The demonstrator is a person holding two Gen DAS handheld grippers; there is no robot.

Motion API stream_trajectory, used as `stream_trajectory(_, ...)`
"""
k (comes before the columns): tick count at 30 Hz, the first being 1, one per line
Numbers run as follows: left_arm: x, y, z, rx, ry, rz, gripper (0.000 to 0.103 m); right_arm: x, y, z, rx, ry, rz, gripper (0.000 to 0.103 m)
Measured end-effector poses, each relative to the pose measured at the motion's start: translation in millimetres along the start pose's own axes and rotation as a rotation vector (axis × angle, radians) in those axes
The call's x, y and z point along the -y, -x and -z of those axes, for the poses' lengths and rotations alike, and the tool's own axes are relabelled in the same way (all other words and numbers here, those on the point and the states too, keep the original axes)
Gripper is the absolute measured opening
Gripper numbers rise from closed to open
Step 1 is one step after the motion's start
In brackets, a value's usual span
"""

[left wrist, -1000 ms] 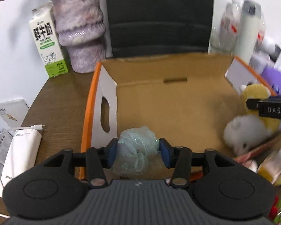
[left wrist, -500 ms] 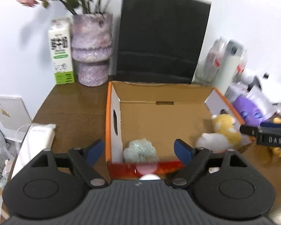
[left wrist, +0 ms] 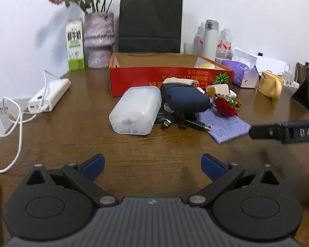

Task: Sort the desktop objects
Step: 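Grasp the white plastic container with the left tool while the right tool grasps the beige pad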

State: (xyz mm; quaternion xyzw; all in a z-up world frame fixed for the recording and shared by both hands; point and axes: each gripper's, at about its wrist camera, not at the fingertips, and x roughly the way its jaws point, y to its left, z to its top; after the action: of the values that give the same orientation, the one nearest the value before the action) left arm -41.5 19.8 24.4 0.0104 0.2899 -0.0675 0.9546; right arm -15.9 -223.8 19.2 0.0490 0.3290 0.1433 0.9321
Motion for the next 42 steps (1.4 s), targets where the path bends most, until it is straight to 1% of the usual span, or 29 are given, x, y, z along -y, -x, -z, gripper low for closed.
stream_trajectory(1, 0.8, 0.0, 3.7, 0.009, 0.006, -0.008, 0.103, -4.5, 3.9, 8.2, -0.006, 0.018, 0.003, 0.088)
stream_trajectory(2, 2.3, -1.2, 5.6, 0.001, 0.010, -0.013, 0.103, -7.0, 7.6, 14.1, 0.006, 0.044, 0.002, 0.088)
stream_trajectory(3, 3.8, -2.7, 6.0, -0.012, 0.004, -0.014, 0.103, -10.0, 11.4, 20.5, 0.025, 0.063, 0.013, 0.090)
stream_trajectory(5, 7.6, -0.7, 8.2, -0.001, -0.014, -0.037, 0.103, -14.8, 17.4, 29.7, 0.060, 0.085, 0.045, 0.091)
stream_trajectory(6, 9.7, 0.4, 9.7, 0.009, -0.023, -0.043, 0.103, -15.9, 20.0, 32.5, 0.077, 0.089, 0.024, 0.091)
stream_trajectory(8, 15.2, 0.8, 12.2, 0.004, -0.049, -0.044, 0.103, -14.4, 23.0, 35.0, 0.101, 0.089, -0.017, 0.091)
stream_trajectory(10, 22.6, 1.8, 13.8, 0.005, -0.083, -0.049, 0.103, -10.8, 22.2, 35.0, 0.095, 0.062, -0.020, 0.091)
stream_trajectory(13, 30.4, 1.6, 15.1, 0.004, -0.098, -0.023, 0.103, -7.4, 20.6, 35.0, 0.076, 0.027, -0.033, 0.091)
stream_trajectory(16, 36.3, -0.8, 15.4, 0.004, -0.134, -0.028, 0.103, -9.4, 20.9, 37.6, 0.088, 0.026, -0.012, 0.091)
stream_trajectory(18, 34.4, -2.9, 15.0, -0.004, -0.126, -0.016, 0.103, -13.8, 21.7, 39.1, 0.103, 0.048, 0.002, 0.091)
stream_trajectory(20, 31.2, -3.2, 15.8, -0.009, -0.105, -0.020, 0.103, -15.2, 20.6, 39.3, 0.100, 0.069, -0.005, 0.091)
stream_trajectory(23, 24.7, 2.6, 17.8, 0.025, -0.060, -0.030, 0.103, -13.0, 17.8, 37.1, 0.071, 0.054, -0.015, 0.091)
stream_trajectory(25, 22.2, 5.1, 18.4, 0.039, -0.050, -0.036, 0.103, -10.7, 14.9, 33.8, 0.051, 0.035, -0.003, 0.091)
stream_trajectory(27, 18.9, 5.0, 16.8, 0.032, -0.052, -0.007, 0.103, -6.8, 14.0, 26.4, 0.040, 0.021, -0.011, 0.091)
stream_trajectory(29, 10.6, 2.5, 8.7, 0.022, -0.076, 0.039, 0.103, 0.4, 15.5, 13.6, 0.082, -0.038, -0.053, 0.091)
stream_trajectory(30, 5.8, 0.6, 0.3, 0.032, -0.091, 0.031, 0.103, 2.6, 14.3, 5.2, 0.099, -0.062, -0.075, 0.090)
stream_trajectory(31, 1.6, -1.3, -8.8, 0.055, -0.102, 0.008, 0.103, 3.9, 10.9, -4.1, 0.109, -0.077, -0.092, 0.090)
stream_trajectory(33, -7.9, -11.4, -30.2, 0.085, -0.113, -0.031, 0.103, 3.4, -3.1, -28.3, 0.119, -0.088, -0.117, 0.080)
stream_trajectory(34, -11.7, -18.4, -37.9, 0.086, -0.105, -0.039, 0.103, 1.1, -11.9, -40.3, 0.118, -0.082, -0.126, 0.078)
stream_trajectory(36, -23.0, -40.7, -51.6, 0.061, -0.053, -0.019, 0.103, -6.7, -34.8, -66.2, 0.117, -0.048, -0.145, 0.068)
stream_trajectory(38, -32.3, -64.5, -58.8, 0.010, 0.012, 0.022, 0.103, -14.7, -60.5, -87.8, 0.095, -0.020, -0.153, 0.065)
stream_trajectory(40, -39.2, -85.6, -61.3, -0.042, 0.067, 0.066, 0.103, -21.5, -85.9, -102.8, 0.071, -0.001, -0.155, 0.064)
stream_trajectory(41, -42.3, -93.6, -61.9, -0.052, 0.089, 0.099, 0.103, -23.9, -98.6, -108.4, 0.059, 0.002, -0.147, 0.063)
stream_trajectory(42, -45.7, -98.1, -62.5, -0.046, 0.110, 0.121, 0.102, -24.9, -107.0, -111.5, 0.050, 0.001, -0.143, 0.056)
